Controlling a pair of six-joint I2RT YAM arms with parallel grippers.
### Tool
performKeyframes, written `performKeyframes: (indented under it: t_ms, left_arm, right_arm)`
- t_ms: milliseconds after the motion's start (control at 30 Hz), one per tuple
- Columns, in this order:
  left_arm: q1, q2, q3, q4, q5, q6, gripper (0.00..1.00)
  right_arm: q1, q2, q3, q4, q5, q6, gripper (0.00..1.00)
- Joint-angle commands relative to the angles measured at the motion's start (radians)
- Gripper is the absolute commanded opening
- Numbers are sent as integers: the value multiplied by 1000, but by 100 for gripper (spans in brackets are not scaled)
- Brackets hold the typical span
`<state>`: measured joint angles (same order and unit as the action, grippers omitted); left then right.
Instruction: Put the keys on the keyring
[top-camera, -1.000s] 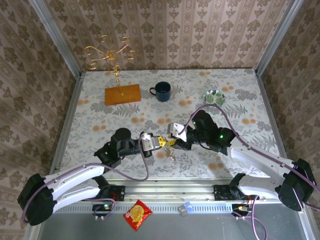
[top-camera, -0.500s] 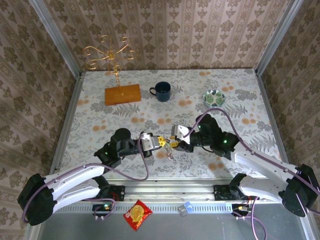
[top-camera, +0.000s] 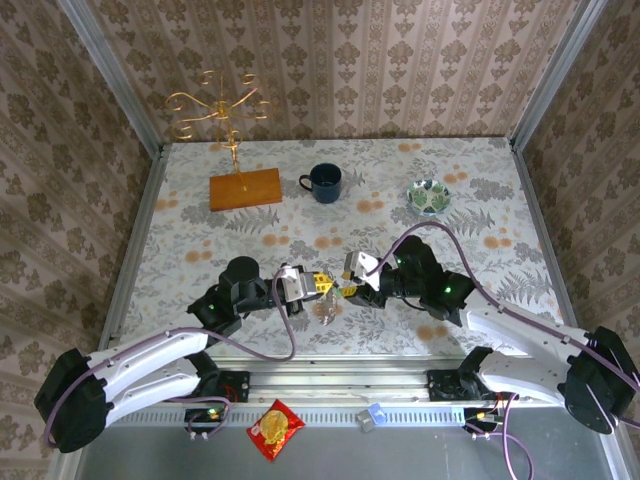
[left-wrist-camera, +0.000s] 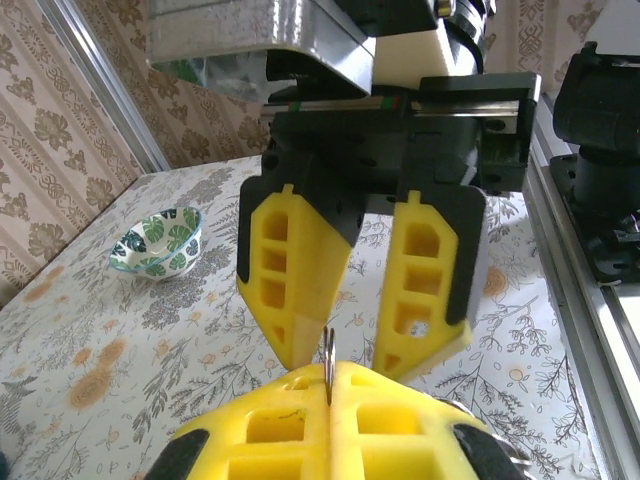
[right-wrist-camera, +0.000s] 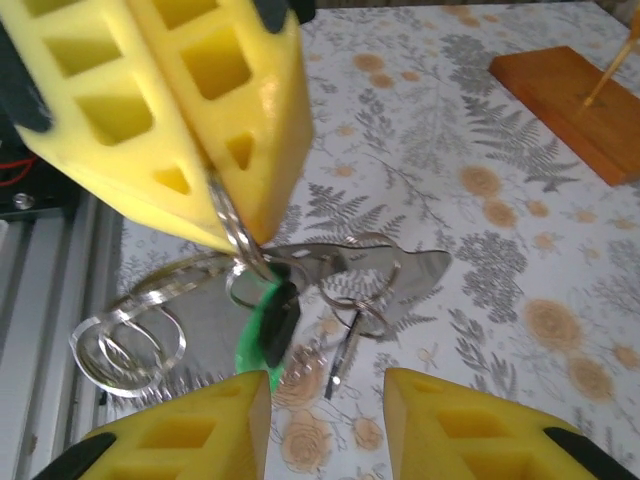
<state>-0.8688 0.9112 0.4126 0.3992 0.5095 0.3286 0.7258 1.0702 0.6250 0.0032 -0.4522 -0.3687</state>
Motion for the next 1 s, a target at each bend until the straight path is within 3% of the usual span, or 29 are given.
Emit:
performKeyframes:
  t_ms: [0, 600, 733, 967]
  left_arm:
    - [5, -17, 2, 63, 22, -25, 0]
    - [4, -26, 2, 56, 11, -23, 0]
    - [4, -29, 3, 50, 11, -24, 0]
    - [4, -37, 0, 41, 5, -22, 0]
  right_arm:
    - [10, 18, -18, 71, -85, 54, 38]
    - [38, 74, -34, 156, -68, 95, 42]
    - [45, 71, -37, 167, -12, 82, 36]
    - [45, 42, -37, 153, 29, 55, 19]
